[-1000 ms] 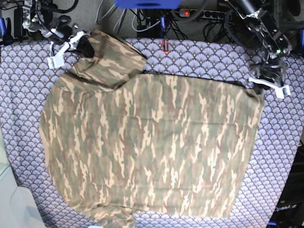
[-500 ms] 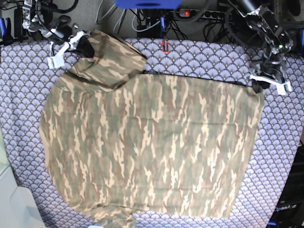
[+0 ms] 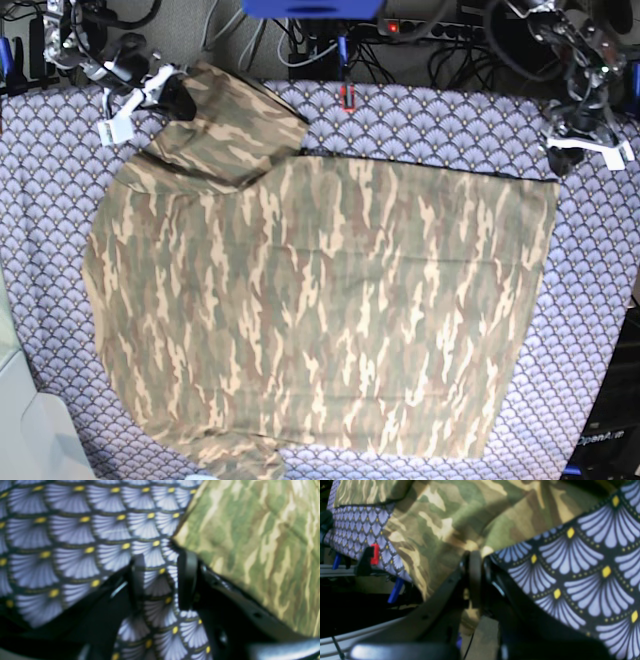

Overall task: Fold the T-shirt properly
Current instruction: 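Close both grippers on the shirt's shoulder edge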

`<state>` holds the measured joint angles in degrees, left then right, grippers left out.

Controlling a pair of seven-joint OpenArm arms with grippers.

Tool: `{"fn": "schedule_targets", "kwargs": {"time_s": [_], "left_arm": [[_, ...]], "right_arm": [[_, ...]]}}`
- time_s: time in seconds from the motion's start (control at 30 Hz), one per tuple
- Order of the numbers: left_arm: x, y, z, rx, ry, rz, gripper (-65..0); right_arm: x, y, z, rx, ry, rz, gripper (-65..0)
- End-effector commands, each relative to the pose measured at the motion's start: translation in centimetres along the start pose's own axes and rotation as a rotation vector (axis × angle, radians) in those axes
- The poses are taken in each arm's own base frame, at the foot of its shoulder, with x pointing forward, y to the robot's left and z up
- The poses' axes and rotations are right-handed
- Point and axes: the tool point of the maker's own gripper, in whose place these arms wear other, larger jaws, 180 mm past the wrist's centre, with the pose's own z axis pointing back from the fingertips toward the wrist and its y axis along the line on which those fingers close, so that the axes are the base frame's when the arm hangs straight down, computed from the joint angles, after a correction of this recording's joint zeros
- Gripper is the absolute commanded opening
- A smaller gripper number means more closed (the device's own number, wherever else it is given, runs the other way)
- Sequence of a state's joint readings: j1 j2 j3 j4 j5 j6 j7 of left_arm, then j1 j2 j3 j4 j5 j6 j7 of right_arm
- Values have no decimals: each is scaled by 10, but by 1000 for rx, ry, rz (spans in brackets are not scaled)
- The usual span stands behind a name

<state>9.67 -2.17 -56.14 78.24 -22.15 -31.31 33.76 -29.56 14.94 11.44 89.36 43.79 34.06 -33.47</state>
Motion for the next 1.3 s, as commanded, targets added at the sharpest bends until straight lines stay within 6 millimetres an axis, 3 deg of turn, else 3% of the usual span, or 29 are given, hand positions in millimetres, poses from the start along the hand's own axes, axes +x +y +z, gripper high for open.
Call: {"fn": "schedule_targets", "kwargs": {"time_s": [0.0,0.13,0.33,0.7,0.9,1.27], "left_arm": [[24,-4,-1,-21,-71,-11,-429],[26,-5,-3,-24,-78,-9,-429],[31,-24,-13,-63,-83,-13,-429],[30,-19,-11,-50,-85,-6,-429],[17,-15,-17,-48,-53,27,-429],[17,-23,-21,-62,-56,36,-429]], "right_arm": [[-2,-3,3,-11,21,19,-650],[-2,-3,4,-11,23,18,-650],[-3,-3,4,-11,24,18,-650],[-3,-3,4,-11,24,18,-650],[-2,-3,4,-11,23,21,-650],[0,-5,4,-12,27,33,-650]]}}
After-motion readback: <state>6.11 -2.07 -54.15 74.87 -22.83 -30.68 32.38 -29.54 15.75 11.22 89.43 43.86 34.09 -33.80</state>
